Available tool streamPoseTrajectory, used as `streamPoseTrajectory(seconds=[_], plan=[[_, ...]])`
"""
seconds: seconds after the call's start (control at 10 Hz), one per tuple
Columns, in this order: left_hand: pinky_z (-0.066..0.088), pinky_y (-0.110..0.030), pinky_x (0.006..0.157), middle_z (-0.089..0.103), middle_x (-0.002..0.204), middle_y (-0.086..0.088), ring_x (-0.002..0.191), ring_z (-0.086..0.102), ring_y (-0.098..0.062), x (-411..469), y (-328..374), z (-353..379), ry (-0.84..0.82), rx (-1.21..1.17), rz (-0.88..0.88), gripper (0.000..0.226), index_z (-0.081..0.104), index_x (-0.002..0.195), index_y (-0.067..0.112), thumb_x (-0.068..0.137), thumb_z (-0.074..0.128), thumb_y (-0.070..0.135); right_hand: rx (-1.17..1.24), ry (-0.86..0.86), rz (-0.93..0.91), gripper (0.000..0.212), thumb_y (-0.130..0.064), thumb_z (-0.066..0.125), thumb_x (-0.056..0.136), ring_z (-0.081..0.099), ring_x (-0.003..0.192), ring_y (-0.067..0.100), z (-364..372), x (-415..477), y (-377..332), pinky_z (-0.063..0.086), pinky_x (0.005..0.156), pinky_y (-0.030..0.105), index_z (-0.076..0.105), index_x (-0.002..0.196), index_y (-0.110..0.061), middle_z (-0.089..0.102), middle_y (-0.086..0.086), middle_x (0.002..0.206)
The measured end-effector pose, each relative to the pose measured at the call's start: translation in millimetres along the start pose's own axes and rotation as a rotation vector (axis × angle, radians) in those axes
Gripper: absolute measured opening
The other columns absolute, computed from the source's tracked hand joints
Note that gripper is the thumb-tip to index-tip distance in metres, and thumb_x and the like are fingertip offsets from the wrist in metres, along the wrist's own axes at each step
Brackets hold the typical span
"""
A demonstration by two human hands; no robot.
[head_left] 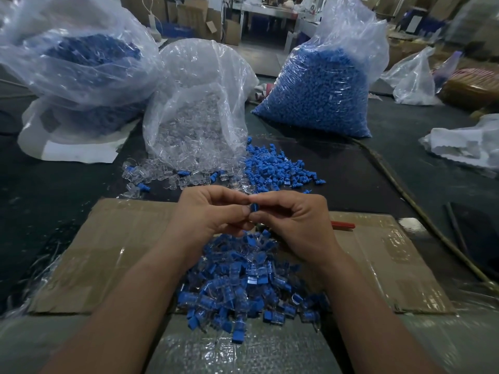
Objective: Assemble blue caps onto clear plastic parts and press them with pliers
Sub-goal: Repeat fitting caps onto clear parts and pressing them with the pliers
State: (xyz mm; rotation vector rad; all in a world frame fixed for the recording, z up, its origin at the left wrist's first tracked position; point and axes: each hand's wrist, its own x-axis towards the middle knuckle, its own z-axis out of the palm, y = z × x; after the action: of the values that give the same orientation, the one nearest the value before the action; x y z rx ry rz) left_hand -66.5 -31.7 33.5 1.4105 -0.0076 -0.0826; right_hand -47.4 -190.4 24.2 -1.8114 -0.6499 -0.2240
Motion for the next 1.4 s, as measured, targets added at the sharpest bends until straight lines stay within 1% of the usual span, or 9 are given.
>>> streamPoseTrajectory(seconds=[0.3, 0.5, 0.7, 0.8, 0.9, 1.0, 1.1, 1.3, 1.4], plan=[[0.051, -0.021, 0.046, 0.068, 0.059, -0.012, 0.05, 0.065, -0.018, -1.6, 0.6, 0.7, -0.007, 0.001, 0.001, 0.012, 0.066, 0.069, 0.006, 0.057, 0.069, 0.007, 0.001, 0.005, -0.026, 0.039, 0.002, 0.074, 0.067, 0.066, 0.08, 0.0, 0.6, -0.4, 2.2, 0.052, 0.073, 0.016, 0.064, 0.103, -0.008, 0.067, -0.012, 0.086], [0.052, -0.02, 0.048, 0.066, 0.055, -0.008, 0.049, 0.062, -0.014, 0.1, -1.0, 1.4, 0.007, 0.093, 0.026, 0.021, 0.065, 0.064, 0.009, 0.074, 0.063, -0.01, -0.113, -0.025, -0.084, 0.038, -0.001, 0.076, 0.067, 0.065, 0.085, 0.001, 0.8, -0.5, 2.1, 0.052, 0.077, 0.016, 0.066, 0.103, -0.008, 0.066, -0.007, 0.09], [0.05, -0.019, 0.045, 0.066, 0.054, -0.005, 0.047, 0.061, -0.012, 2.2, -0.3, -2.3, 0.078, 0.025, 0.049, 0.014, 0.061, 0.069, 0.005, 0.076, 0.062, -0.008, -0.335, 0.013, 0.256, 0.04, -0.04, 0.07, 0.069, 0.061, 0.088, -0.004, -35.0, 2.7, -0.7, 0.05, 0.081, 0.018, 0.063, 0.106, -0.03, 0.058, -0.027, 0.09], [0.05, -0.019, 0.046, 0.066, 0.055, -0.005, 0.047, 0.061, -0.012, 2.6, 0.5, -2.5, 0.093, 0.018, 0.052, 0.013, 0.061, 0.07, 0.004, 0.076, 0.062, -0.007, -0.509, -0.055, 0.476, 0.035, -0.031, 0.072, 0.074, 0.051, 0.082, -0.008, -63.5, -2.1, 6.1, 0.04, 0.069, 0.013, 0.061, 0.107, -0.033, 0.052, -0.027, 0.086], [0.051, -0.019, 0.046, 0.066, 0.055, -0.005, 0.048, 0.062, -0.011, 2.7, -0.3, -2.0, 0.084, 0.03, 0.05, 0.014, 0.061, 0.069, 0.005, 0.076, 0.062, -0.007, -0.6, -0.257, 0.684, 0.051, -0.033, 0.075, 0.071, 0.043, 0.081, -0.006, -73.2, -7.2, 9.1, 0.029, 0.062, 0.016, 0.055, 0.118, -0.034, 0.045, -0.027, 0.089], [0.051, -0.019, 0.047, 0.066, 0.056, -0.005, 0.049, 0.062, -0.012, 3.5, -1.5, -1.4, 0.081, 0.028, 0.045, 0.013, 0.061, 0.07, 0.005, 0.076, 0.062, -0.006, -0.663, -0.433, 0.733, 0.076, -0.041, 0.08, 0.062, 0.04, 0.096, 0.003, -67.7, -6.9, 9.0, 0.034, 0.075, 0.023, 0.043, 0.129, -0.037, 0.04, -0.021, 0.102], [0.051, -0.019, 0.047, 0.067, 0.056, -0.005, 0.049, 0.062, -0.012, 4.4, -2.5, -1.6, 0.086, 0.022, 0.044, 0.012, 0.061, 0.07, 0.005, 0.076, 0.062, -0.006, -0.797, -0.46, 0.694, 0.085, -0.045, 0.081, 0.058, 0.03, 0.104, 0.006, -61.6, -4.2, 11.5, 0.031, 0.083, 0.029, 0.04, 0.132, -0.037, 0.036, -0.016, 0.108], [0.051, -0.019, 0.049, 0.067, 0.057, -0.005, 0.051, 0.063, -0.012, 5.3, -4.4, -3.4, 0.073, 0.014, 0.04, 0.012, 0.059, 0.074, 0.004, 0.079, 0.059, -0.007, -0.759, -0.327, 0.708, 0.045, -0.033, 0.077, 0.062, 0.05, 0.076, 0.006, -54.9, -0.6, 4.5, 0.046, 0.063, 0.026, 0.064, 0.104, -0.029, 0.05, -0.017, 0.083], [0.052, -0.018, 0.05, 0.066, 0.057, -0.003, 0.052, 0.063, -0.011, 6.5, -5.4, -5.2, 0.076, 0.026, 0.054, 0.015, 0.058, 0.075, 0.004, 0.081, 0.056, -0.009, -0.852, -0.287, 0.708, 0.032, -0.032, 0.073, 0.064, 0.053, 0.073, 0.009, -46.5, -0.1, 5.1, 0.051, 0.067, 0.032, 0.063, 0.094, -0.029, 0.056, -0.01, 0.08]])
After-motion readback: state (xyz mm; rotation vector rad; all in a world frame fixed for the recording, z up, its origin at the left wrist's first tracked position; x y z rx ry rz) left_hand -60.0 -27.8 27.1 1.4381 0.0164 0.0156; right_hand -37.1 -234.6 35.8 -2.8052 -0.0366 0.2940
